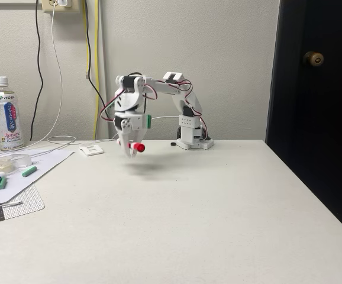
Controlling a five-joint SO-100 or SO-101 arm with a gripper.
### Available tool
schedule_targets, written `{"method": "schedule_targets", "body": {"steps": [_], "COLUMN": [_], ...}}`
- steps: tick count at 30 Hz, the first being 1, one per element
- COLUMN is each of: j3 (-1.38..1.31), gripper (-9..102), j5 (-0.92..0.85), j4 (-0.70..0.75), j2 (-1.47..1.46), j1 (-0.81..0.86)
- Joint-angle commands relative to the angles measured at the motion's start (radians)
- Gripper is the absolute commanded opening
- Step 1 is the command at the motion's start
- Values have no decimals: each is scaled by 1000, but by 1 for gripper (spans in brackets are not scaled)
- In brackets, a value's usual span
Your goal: Pick up the red marker.
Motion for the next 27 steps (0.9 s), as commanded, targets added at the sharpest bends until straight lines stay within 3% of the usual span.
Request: {"method": "schedule_targets", "body": {"steps": [1,27], "j3": [-18,-18], "gripper": [0,0], "j5": [-5,-14], "j4": [11,-3], "j2": [127,417], "j1": [-26,-178]}}
